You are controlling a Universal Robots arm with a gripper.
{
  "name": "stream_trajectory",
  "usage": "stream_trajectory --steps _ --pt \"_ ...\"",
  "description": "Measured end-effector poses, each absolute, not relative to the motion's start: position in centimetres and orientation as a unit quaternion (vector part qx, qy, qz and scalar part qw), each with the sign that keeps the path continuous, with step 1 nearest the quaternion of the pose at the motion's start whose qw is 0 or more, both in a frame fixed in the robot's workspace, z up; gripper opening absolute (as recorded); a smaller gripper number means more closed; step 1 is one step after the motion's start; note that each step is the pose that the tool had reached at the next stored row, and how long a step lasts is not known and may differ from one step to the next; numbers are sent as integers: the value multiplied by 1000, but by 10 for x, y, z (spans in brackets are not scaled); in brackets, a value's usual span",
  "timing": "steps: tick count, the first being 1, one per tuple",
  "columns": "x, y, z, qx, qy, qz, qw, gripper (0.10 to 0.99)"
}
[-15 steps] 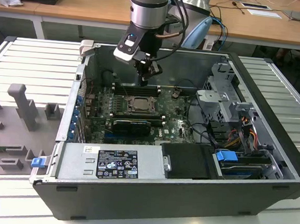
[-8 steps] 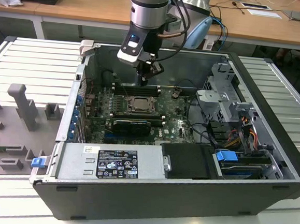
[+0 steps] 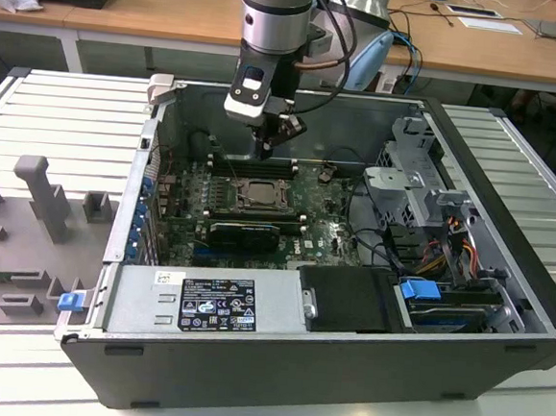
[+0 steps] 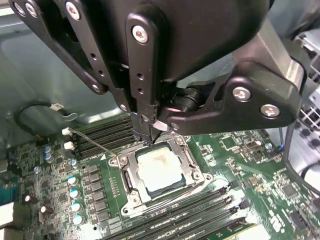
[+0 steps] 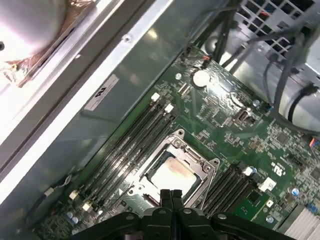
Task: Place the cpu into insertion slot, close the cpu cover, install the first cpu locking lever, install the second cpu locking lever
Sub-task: 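Install the first cpu locking lever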
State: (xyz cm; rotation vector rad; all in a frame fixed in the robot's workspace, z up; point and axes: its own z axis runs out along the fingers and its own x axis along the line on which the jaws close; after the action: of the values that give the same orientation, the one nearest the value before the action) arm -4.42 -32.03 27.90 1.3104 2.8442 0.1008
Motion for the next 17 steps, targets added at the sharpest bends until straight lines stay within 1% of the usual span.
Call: stream_trajectory --steps 17 --pt "-44 -320 279 254 967 32 -1 106"
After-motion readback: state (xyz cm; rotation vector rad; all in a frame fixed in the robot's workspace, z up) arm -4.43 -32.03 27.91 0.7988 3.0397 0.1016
